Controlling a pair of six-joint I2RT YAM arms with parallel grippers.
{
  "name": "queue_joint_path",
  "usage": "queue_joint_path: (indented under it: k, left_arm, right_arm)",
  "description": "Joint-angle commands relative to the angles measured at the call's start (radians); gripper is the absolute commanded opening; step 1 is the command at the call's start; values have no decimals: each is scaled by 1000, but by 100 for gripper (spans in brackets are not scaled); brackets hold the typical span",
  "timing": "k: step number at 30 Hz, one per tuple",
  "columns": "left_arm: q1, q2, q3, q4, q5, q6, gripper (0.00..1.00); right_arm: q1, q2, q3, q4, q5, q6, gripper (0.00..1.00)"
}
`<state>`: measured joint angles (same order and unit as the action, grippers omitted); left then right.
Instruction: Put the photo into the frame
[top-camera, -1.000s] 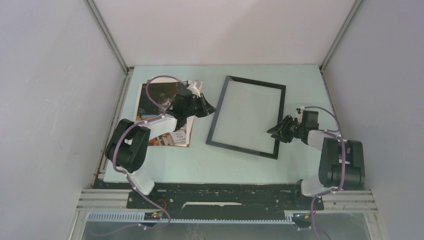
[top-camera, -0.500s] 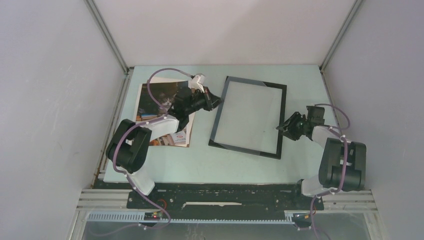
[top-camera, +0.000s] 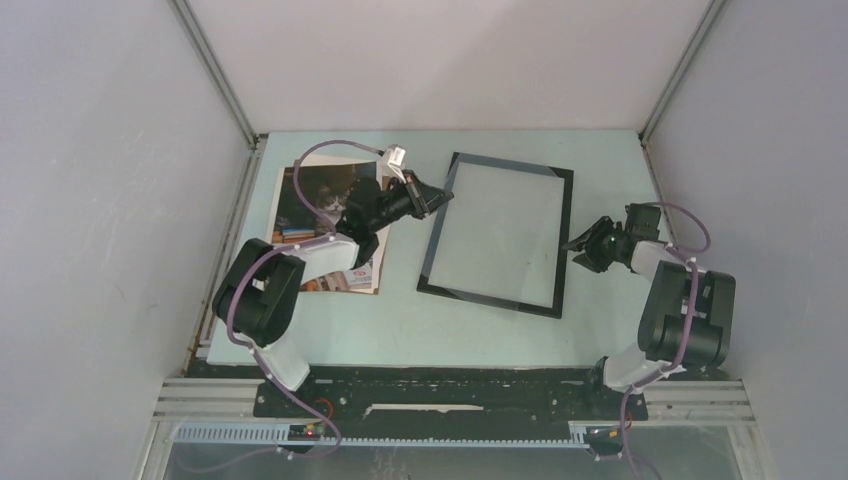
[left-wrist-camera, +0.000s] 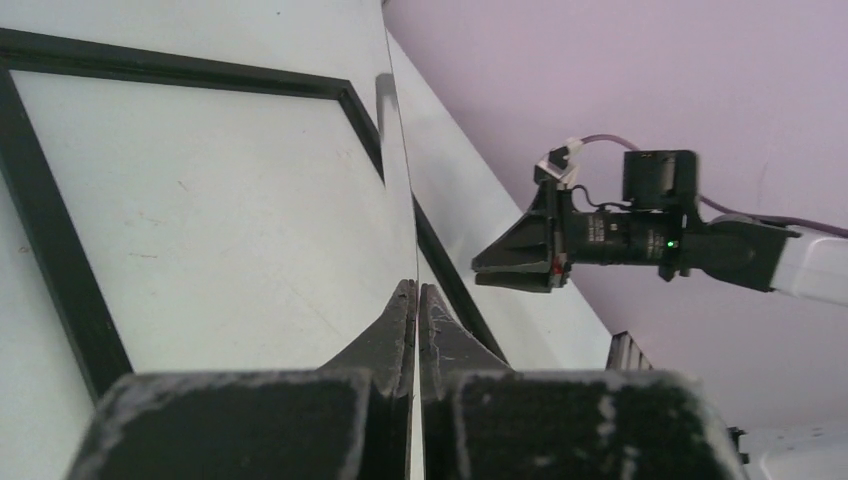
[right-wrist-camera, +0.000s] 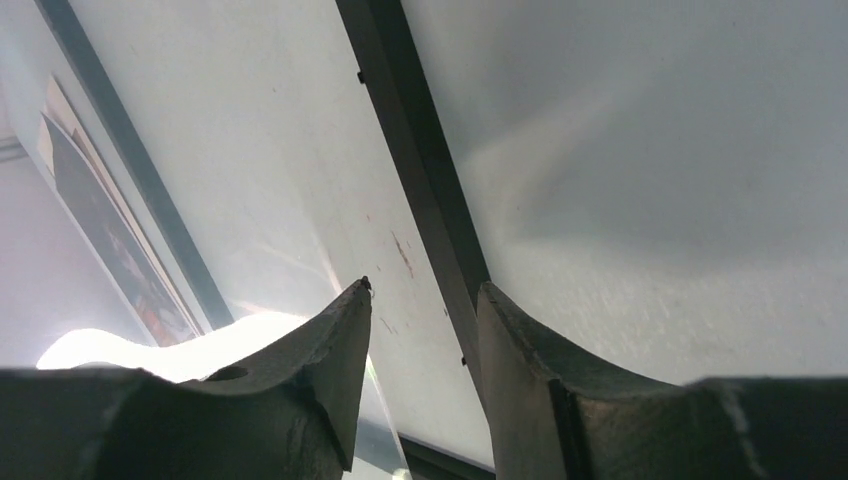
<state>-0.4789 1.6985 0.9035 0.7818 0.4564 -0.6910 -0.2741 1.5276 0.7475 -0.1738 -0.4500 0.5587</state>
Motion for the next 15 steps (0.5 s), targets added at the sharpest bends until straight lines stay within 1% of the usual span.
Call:
queue_joint_path:
  k: [1,5,11,15]
  left_arm:
    - [-13,33,40,121,19,-129,0]
    - [-18,76,65,133,12,-183,0]
    - [-21,156,115,152,-13,-308,0]
    - [-21,191,146,146,-21,-329,0]
  right_arm:
    - [3,53,51,30,-10,-2,50]
    - [4,98,67,42,-24,4,47]
    - [13,138,82,51,-42,4,43]
    - [15,146,85,52,-45,1,40]
